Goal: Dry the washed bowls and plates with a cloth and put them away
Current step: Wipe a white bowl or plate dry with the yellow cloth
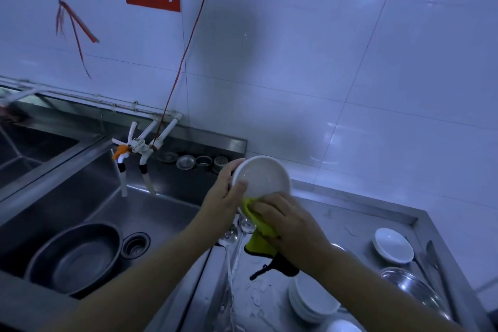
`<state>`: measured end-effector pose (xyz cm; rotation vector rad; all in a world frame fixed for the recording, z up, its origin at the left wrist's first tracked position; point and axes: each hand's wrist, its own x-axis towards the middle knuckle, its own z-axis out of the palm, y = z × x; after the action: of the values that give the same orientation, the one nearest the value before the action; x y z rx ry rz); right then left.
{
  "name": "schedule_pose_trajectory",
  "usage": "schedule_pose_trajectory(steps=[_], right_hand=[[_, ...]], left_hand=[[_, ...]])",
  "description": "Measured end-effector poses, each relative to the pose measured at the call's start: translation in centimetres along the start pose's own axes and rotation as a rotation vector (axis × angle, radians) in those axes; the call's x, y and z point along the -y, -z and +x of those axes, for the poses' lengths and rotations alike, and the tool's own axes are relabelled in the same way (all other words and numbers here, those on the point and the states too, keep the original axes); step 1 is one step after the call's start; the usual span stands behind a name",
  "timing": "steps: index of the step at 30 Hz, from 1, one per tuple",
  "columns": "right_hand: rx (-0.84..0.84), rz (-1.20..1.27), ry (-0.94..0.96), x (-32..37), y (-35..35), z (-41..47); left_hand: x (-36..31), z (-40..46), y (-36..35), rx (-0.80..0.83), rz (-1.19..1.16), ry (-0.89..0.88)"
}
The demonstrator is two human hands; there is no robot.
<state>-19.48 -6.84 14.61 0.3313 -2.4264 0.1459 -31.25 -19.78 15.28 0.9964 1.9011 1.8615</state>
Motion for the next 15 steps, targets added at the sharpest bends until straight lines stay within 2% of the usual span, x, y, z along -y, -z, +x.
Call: schedule_pose_trajectory(steps=[6,10,12,15], right_hand=[[-0.109,0.299,-0.544,-0.7,2.8,1.4],[-0.066,0.099,-0.495,-1.2,3.3,3.4],[-0.102,-0.04,-0.42,-0.7,2.5,3.8],[-0.156,-0.442,-0.36,-0.2,1.1,3.2]], left_hand=[[-0.1,0.2,0.9,-0.038,-0.025,0.048],[0.0,0.0,0.1,-0.015,-0.02,0.048],[0.3,-0.1,-0.7,0.003,-0.007,0.029],[0.7,-0.3,-1.9,-0.007,0.029,-0.001]])
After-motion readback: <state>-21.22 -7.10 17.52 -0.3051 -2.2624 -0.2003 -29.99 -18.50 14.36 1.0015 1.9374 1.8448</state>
